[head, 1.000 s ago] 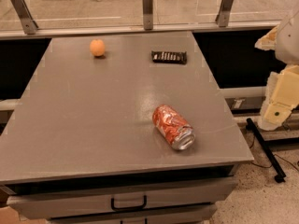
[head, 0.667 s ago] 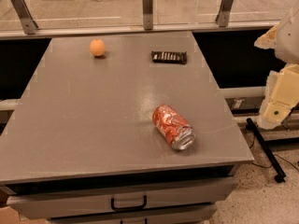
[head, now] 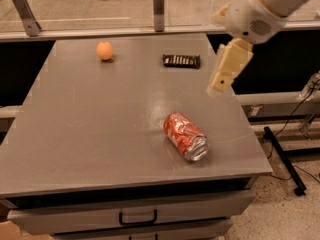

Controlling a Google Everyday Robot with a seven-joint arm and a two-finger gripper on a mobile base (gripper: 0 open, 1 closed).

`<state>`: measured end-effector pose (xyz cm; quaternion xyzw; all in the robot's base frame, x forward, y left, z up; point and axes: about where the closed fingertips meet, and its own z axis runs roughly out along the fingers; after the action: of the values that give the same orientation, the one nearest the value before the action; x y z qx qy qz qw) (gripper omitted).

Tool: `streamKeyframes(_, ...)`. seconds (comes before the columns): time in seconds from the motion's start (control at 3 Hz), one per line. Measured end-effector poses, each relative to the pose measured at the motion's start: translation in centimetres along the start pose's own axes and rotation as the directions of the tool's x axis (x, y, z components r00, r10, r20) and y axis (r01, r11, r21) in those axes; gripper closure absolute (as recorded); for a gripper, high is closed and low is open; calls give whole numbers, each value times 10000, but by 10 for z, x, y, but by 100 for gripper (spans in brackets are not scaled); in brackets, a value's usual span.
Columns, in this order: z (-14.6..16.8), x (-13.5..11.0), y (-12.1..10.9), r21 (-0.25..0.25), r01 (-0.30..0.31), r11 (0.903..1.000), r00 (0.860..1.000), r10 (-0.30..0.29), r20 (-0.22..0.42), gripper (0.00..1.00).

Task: Pick orange

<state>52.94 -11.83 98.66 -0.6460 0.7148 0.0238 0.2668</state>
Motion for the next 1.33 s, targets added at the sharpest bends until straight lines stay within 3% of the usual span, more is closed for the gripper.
streamKeyframes(0.33, 24, -82, -35, 307, 850, 9959, 9864, -885, 1384, 0)
streamKeyframes(0.67, 35, -148, -42, 389, 1317, 9905, 9643, -1371, 2266, 0)
streamKeyframes(1.33, 38, -156, -44, 460, 1242, 9912, 9584, -1318, 2531, 0)
